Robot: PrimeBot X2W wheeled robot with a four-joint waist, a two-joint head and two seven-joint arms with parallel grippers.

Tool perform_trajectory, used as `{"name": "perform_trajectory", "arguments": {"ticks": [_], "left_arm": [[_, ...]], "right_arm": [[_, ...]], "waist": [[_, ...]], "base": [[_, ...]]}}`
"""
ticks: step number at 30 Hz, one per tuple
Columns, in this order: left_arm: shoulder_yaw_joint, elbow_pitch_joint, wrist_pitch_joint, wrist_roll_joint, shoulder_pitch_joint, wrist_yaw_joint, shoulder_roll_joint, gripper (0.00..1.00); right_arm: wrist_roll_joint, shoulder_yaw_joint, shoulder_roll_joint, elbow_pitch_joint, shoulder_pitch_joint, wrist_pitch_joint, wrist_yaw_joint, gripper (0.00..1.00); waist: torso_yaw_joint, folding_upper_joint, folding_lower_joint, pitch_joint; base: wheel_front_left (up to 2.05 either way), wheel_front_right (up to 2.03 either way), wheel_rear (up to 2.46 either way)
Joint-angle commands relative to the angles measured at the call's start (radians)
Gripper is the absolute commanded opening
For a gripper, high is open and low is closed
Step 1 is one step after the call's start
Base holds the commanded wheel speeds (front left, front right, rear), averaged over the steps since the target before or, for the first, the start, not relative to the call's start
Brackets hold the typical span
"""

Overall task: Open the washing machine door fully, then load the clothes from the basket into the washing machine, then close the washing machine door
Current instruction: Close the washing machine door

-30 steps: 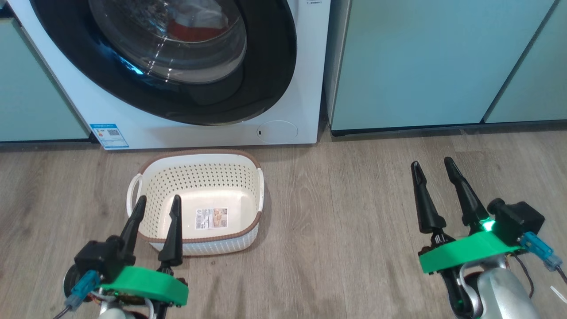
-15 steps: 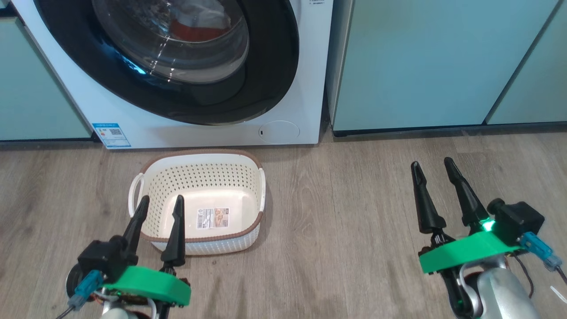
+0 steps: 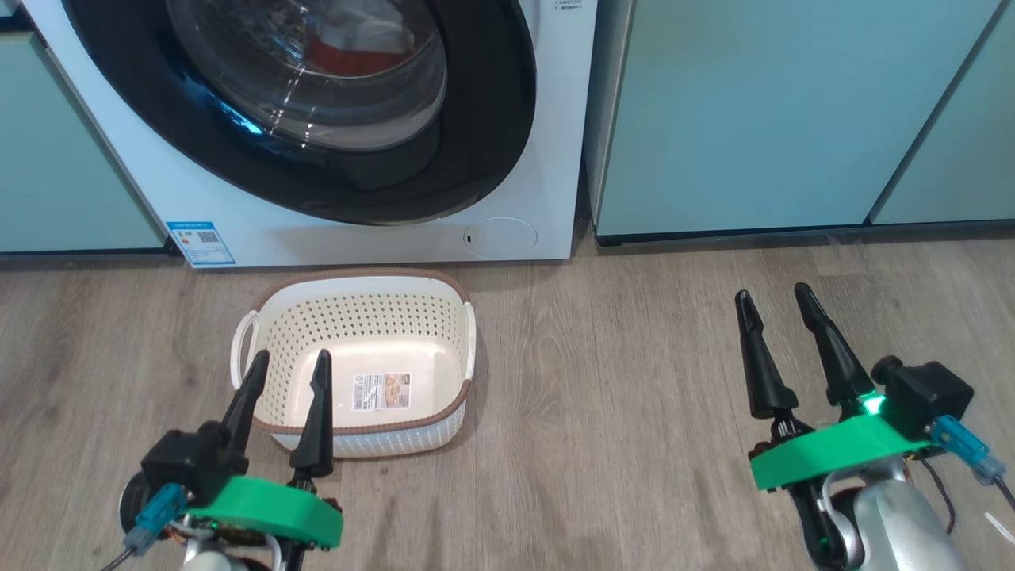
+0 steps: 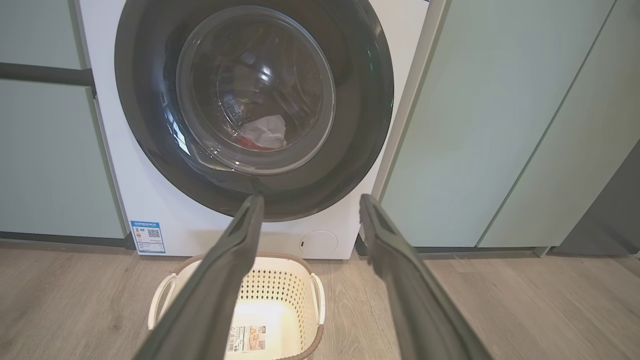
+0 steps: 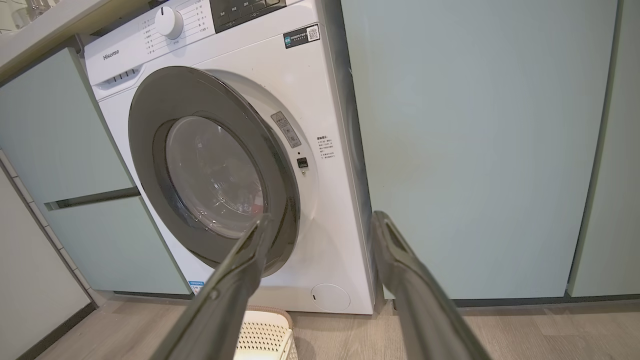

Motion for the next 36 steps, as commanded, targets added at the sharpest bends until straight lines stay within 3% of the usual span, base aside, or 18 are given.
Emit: {"name": "perform_trajectory", "arguments": {"ticks": [1, 18, 19, 20, 21, 28, 36], "left_arm": [[0.026, -0.033, -0.013, 0.008, -0.036, 0.007, 0.002, 1.0], [0.016, -0.036, -0.013, 0.011, -0.035, 0.009, 0.002, 1.0], [0.015, -0.037, -0.013, 0.011, -0.036, 0.009, 0.002, 1.0], [0.013, -0.037, -0.013, 0.011, -0.037, 0.009, 0.002, 1.0], [0.01, -0.038, -0.013, 0.012, -0.039, 0.008, 0.002, 1.0], [-0.016, -0.049, -0.013, 0.015, -0.076, 0.007, 0.002, 1.0], [-0.062, -0.069, -0.013, 0.006, -0.152, 0.011, 0.002, 1.0]], "right_arm": [[0.001, 0.024, 0.002, -0.033, -0.021, -0.009, 0.0, 1.0], [-0.004, 0.03, 0.002, -0.033, -0.02, -0.009, 0.0, 0.99], [-0.006, 0.033, 0.002, -0.032, -0.021, -0.009, 0.0, 0.47], [-0.012, 0.036, 0.002, -0.032, -0.022, -0.009, 0.0, 0.09], [-0.018, 0.039, 0.002, -0.034, -0.023, -0.009, 0.0, 0.0], [-0.03, 0.086, -0.006, -0.047, -0.085, -0.009, 0.0, 0.0], [-0.034, 0.212, -0.103, -0.018, -0.276, -0.009, 0.0, 0.0]], "waist": [[0.0, -0.0001, 0.0, 0.0], [0.003, -0.0001, 0.0, 0.018], [0.005, -0.0001, 0.0, 0.021], [0.007, -0.0001, 0.0, 0.025], [0.01, -0.0001, 0.0, 0.03], [0.05, -0.0001, 0.0, 0.125], [0.125, -0.0001, 0.0, 0.267]], "base": [[0.0, 0.0, 0.0], [0.0, 0.0, 0.0], [0.0, 0.0, 0.0], [0.0, 0.0, 0.0], [0.0, 0.0, 0.0], [0.0, 0.0, 0.0], [0.0, 0.0, 0.0]]}}
